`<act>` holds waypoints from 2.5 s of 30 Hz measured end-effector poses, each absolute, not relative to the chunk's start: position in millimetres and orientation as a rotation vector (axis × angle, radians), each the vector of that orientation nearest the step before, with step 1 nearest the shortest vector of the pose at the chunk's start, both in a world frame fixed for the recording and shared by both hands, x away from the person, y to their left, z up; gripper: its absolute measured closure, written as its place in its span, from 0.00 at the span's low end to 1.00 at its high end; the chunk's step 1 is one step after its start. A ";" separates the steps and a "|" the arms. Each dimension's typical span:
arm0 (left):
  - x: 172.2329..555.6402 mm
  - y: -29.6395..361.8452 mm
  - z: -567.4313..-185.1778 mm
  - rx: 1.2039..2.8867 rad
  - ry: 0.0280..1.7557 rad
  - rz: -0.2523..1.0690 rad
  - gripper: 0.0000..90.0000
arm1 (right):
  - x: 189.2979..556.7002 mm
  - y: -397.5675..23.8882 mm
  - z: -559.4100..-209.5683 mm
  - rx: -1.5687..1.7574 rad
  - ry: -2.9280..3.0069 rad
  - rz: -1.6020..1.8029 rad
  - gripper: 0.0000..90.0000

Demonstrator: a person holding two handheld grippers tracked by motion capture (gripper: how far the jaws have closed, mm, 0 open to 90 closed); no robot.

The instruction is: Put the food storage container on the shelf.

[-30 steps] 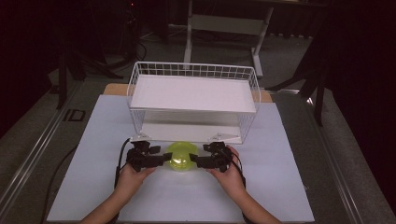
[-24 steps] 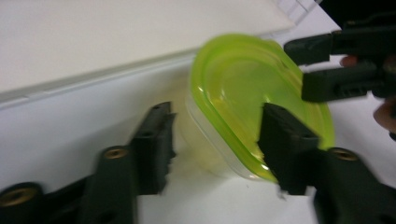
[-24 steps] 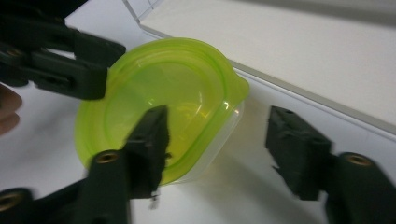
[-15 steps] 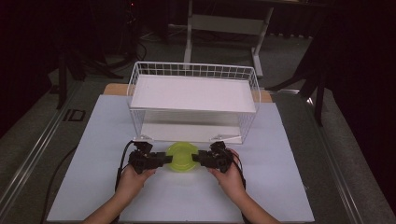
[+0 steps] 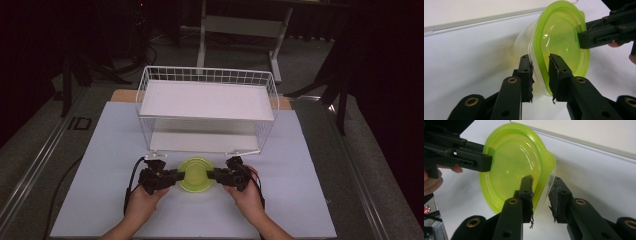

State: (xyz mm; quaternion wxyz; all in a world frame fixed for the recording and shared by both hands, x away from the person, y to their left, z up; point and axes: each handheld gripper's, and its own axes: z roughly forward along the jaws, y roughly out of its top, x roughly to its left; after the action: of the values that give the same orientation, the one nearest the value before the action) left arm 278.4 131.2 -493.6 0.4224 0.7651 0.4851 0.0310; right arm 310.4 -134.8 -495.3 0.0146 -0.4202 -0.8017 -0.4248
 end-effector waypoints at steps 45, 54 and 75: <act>345.1 102.0 -509.7 1.784 1.103 0.206 0.89 | 353.4 -158.3 -489.8 -1.570 -2.479 -1.464 0.89; 354.7 96.9 -508.7 1.764 1.080 0.222 0.87 | 364.1 -162.0 -492.2 -1.620 -2.456 -1.503 0.88; 374.7 100.6 -513.2 1.704 1.057 0.368 0.60 | 375.5 -150.6 -494.6 -1.655 -2.619 -1.643 0.72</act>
State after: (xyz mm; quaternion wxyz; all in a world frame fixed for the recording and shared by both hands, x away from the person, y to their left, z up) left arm 374.7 100.6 -513.2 0.5240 0.7118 0.4418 0.1538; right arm 375.5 -150.6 -494.6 -0.1817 -0.4640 -0.7345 -0.4607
